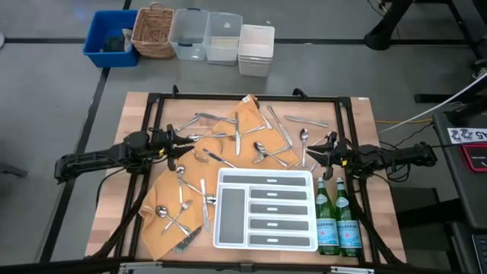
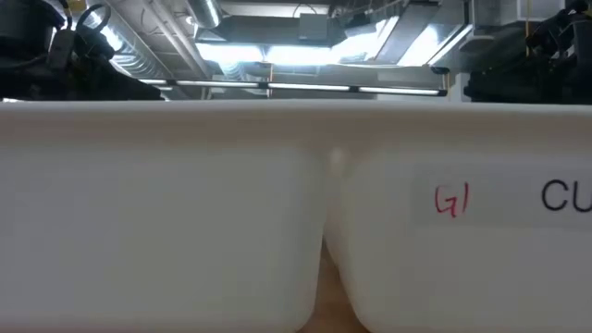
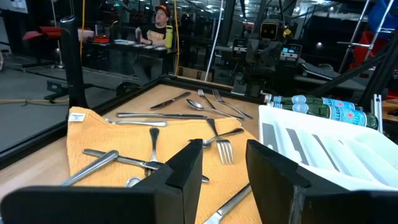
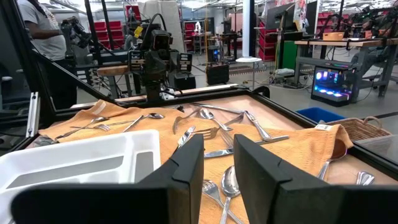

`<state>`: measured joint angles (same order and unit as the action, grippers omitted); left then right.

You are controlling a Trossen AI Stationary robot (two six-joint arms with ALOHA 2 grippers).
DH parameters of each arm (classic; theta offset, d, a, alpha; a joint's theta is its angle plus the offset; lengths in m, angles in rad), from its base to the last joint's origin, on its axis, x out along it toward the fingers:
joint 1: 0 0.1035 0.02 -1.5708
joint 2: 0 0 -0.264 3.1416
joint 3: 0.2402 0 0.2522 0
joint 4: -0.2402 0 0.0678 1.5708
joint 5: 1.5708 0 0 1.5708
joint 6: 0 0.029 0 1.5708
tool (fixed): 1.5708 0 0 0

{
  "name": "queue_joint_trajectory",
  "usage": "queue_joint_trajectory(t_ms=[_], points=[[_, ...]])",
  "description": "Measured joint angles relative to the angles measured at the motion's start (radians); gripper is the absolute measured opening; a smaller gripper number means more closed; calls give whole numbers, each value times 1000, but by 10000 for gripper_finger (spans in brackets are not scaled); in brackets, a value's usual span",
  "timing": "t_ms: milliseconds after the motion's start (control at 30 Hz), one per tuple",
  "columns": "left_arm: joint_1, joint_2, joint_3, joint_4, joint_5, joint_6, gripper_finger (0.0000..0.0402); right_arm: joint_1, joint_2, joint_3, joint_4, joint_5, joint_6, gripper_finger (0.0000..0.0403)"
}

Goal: Sort silverware

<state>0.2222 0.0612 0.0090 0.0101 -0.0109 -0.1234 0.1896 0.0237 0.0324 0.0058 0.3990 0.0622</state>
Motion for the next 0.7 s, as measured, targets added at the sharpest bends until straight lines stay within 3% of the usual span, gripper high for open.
queue_joint_trajectory(t_ms=[700], points=[[0,0,0,0,0,0,114,0,0,-1,14,36,-17,89]])
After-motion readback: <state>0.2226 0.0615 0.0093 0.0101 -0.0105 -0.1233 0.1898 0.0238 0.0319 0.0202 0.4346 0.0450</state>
